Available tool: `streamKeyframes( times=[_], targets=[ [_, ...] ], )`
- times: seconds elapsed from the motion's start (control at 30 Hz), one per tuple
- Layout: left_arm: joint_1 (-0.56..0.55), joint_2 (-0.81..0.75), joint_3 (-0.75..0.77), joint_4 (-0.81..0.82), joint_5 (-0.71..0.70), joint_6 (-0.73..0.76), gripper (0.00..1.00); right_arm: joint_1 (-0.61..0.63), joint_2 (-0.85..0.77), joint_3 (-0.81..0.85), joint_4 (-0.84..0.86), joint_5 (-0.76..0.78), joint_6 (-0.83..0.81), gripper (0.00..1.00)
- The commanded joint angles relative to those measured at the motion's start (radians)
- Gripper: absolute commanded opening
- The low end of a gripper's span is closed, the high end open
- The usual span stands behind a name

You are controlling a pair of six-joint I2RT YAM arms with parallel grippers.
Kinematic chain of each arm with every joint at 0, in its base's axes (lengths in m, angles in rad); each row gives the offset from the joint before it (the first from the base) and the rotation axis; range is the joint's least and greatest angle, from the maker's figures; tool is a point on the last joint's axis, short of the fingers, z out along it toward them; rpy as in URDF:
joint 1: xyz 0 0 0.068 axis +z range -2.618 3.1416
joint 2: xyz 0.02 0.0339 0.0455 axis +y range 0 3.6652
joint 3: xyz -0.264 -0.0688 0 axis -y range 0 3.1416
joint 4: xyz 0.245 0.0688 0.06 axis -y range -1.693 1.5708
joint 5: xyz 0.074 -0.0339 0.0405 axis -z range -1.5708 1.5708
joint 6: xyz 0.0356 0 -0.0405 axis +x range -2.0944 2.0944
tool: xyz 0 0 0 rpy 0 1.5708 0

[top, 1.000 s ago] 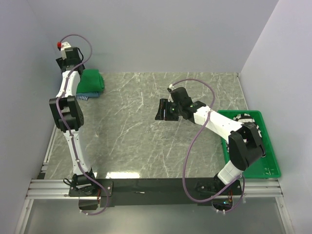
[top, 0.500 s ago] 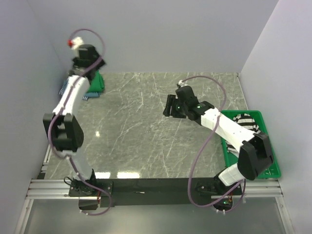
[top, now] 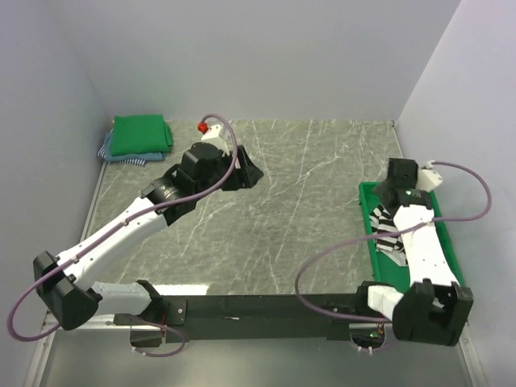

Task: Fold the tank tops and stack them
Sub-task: Grab the tank top from the pile

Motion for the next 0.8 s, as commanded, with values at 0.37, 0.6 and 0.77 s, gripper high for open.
streamKeyframes(
  times=[0.37,0.6,0.77],
  targets=[
    [-0.031,-0.133,-0.125,-0.046,0.195,0.047,0.74,-0.404,0.382,0.024,0.177,-0.101,-0.001,0.75],
    [-0.031,-0.122,-0.125,-0.055,0.181,0.067,0.73,-0.416,0.48,0.021,0.23,-0.134,0.017,0.73],
    [-0.031,-0.113,-0.132,-0.039,0.183,0.072,0.73,-0.421,0.526,0.003,0.273,-0.161,0.025,0.67]
  ],
)
